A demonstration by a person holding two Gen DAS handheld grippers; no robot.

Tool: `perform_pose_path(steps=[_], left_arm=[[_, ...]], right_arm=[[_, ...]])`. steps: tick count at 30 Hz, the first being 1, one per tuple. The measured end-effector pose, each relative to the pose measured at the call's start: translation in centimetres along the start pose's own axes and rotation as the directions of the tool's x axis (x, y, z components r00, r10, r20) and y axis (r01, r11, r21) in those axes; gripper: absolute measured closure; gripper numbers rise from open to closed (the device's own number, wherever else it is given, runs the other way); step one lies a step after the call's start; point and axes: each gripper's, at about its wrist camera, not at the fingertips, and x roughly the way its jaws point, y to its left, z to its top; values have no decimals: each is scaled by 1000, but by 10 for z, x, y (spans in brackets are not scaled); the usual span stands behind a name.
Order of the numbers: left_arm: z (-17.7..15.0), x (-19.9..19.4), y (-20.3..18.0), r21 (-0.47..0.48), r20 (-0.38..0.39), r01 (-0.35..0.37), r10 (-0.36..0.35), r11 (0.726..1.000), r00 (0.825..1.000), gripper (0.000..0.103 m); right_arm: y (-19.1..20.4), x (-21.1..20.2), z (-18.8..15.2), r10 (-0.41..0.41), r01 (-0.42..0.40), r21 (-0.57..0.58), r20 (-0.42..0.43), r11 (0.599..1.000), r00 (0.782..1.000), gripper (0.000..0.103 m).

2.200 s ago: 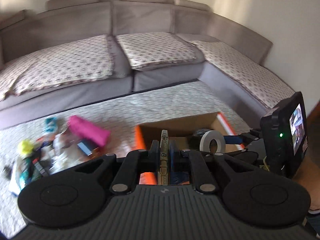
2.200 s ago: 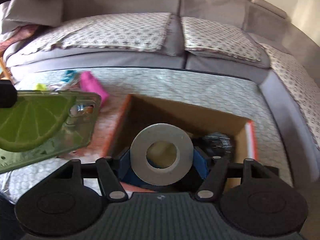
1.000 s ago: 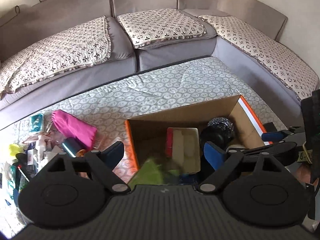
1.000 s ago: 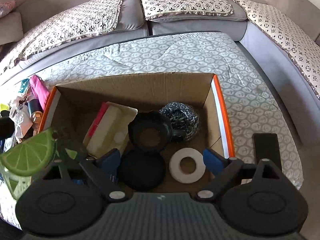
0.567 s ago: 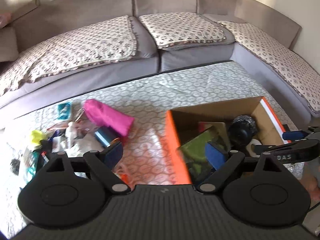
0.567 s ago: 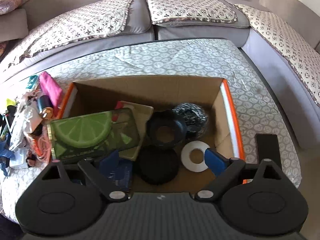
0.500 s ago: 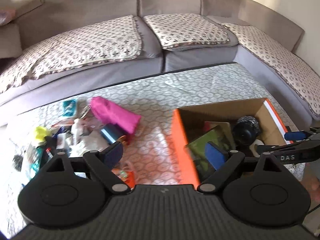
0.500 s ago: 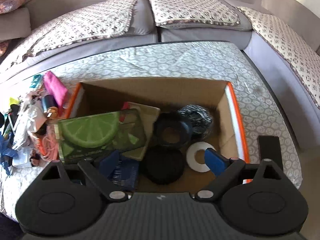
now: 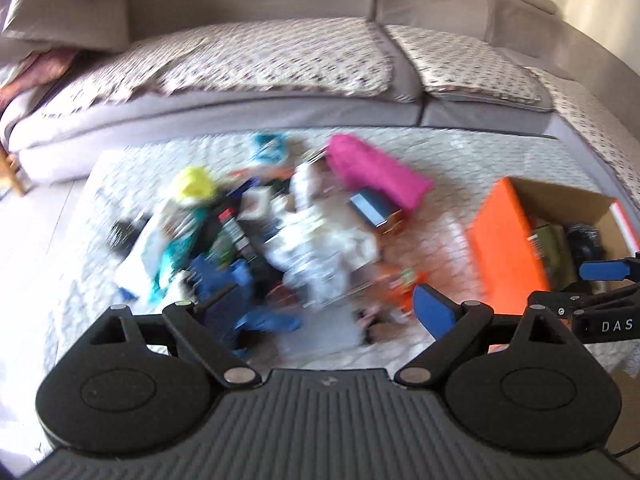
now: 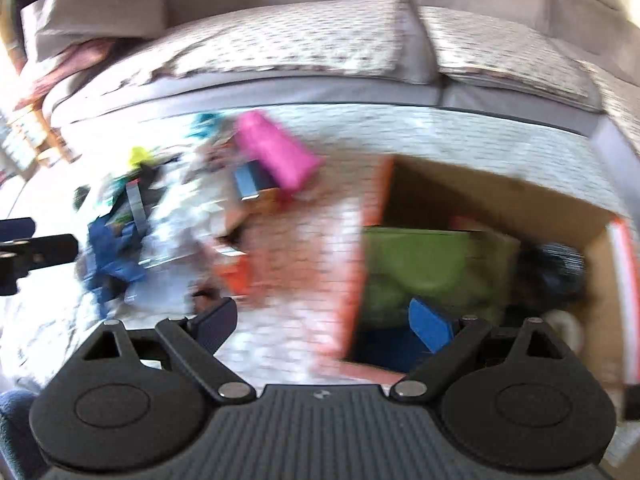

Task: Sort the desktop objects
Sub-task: 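Move both tools back to the pile of items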

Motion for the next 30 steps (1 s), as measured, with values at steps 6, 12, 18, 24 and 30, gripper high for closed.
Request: perform_pose_path(steps=[6, 12, 18, 24, 30], left_arm=[[-22, 5, 59, -98, -26, -49, 46, 994, 999, 9], [-29, 19, 100, -195, -45, -43, 35, 980, 998, 9], [-31, 37, 103, -233, -85, 46, -67, 971, 994, 22], [-37, 32, 117, -186, -59, 35, -47, 982, 997, 22], [-43, 47, 144, -255, -72, -3, -16, 967, 997, 22]], right_arm=[[48, 41, 2, 74, -75, -44, -20, 996, 997, 9], [81, 63, 20, 92, -90, -90, 13, 992, 996, 9], [97, 77, 36, 101, -98, -95, 28, 991, 994, 9], [113, 87, 39, 144, -142, -138, 3, 980, 990, 9], [127, 94, 41, 158, -155, -161, 1, 975, 988, 9]])
